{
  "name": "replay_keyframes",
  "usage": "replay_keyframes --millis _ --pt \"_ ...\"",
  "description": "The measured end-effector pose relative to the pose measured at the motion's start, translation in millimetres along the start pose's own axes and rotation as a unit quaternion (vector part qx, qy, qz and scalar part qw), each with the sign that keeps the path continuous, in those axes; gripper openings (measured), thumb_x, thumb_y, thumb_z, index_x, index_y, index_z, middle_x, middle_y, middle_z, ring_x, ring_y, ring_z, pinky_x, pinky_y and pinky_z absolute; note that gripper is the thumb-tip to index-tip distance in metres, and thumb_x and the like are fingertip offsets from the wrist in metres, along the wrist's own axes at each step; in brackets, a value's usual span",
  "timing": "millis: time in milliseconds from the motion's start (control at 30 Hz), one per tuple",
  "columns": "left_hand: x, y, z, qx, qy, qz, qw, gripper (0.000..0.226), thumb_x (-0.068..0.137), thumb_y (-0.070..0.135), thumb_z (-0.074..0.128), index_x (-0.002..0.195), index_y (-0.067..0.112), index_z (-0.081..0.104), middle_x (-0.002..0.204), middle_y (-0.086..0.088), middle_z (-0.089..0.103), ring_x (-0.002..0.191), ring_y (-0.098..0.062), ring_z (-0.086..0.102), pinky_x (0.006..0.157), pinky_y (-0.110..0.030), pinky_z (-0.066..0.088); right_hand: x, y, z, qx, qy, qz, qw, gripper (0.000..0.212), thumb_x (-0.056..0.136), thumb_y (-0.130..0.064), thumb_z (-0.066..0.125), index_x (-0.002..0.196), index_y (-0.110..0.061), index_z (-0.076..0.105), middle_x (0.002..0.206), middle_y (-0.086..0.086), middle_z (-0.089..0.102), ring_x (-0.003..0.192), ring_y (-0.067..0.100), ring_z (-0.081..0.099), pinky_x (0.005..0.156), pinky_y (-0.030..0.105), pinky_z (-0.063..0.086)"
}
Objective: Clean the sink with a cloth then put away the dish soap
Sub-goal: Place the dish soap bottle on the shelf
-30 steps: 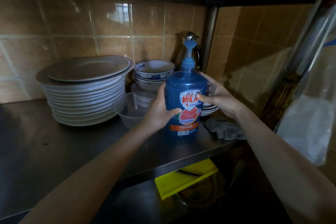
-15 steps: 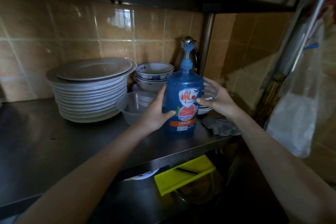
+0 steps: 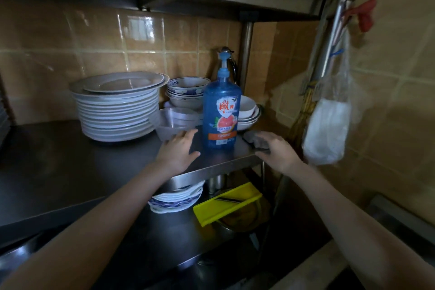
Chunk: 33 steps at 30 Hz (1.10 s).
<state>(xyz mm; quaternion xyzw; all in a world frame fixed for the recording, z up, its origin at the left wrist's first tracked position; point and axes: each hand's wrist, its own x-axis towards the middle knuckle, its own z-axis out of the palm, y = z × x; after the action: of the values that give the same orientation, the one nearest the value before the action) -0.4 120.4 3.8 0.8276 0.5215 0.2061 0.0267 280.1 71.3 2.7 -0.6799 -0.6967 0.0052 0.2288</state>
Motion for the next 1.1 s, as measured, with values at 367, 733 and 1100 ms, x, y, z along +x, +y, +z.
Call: replay_keyframes --millis 367,733,1100 --pt "-95.3 62.5 45.7 -0.024 -0.033 0.063 0.997 0.048 0.089 0.030 0.054 0.134 0.019 0.041 0.132 -0.011 0.048 0.119 -0.033 0.048 0.094 -0.043 0.039 -165.9 28.1 11.7 -0.089 -0.033 0.076 0.993 0.048 0.095 -0.035 0.049 0.141 -0.025 0.039 0.143 0.003 0.043 0.132 0.028 0.039 0.108 0.039 0.031" --pt "-134.9 177.5 89.1 -0.036 -0.100 0.153 0.983 0.048 0.091 0.033 0.051 0.137 0.024 0.038 0.134 -0.007 0.045 0.121 -0.031 0.046 0.096 -0.043 0.037 -301.7 90.4 -16.7 -0.095 -0.032 0.173 0.980 0.049 0.095 -0.041 0.045 0.142 -0.034 0.033 0.148 -0.003 0.037 0.139 0.023 0.030 0.113 0.041 0.024" --pt "-150.9 293.2 149.5 -0.068 -0.136 0.259 0.954 0.046 0.095 0.031 0.049 0.138 0.020 0.038 0.137 -0.006 0.046 0.121 -0.027 0.048 0.097 -0.041 0.042 -400.1 163.7 -45.3 -0.120 -0.010 0.298 0.947 0.051 0.093 -0.034 0.052 0.141 -0.030 0.038 0.148 -0.001 0.039 0.137 0.023 0.035 0.113 0.040 0.027"
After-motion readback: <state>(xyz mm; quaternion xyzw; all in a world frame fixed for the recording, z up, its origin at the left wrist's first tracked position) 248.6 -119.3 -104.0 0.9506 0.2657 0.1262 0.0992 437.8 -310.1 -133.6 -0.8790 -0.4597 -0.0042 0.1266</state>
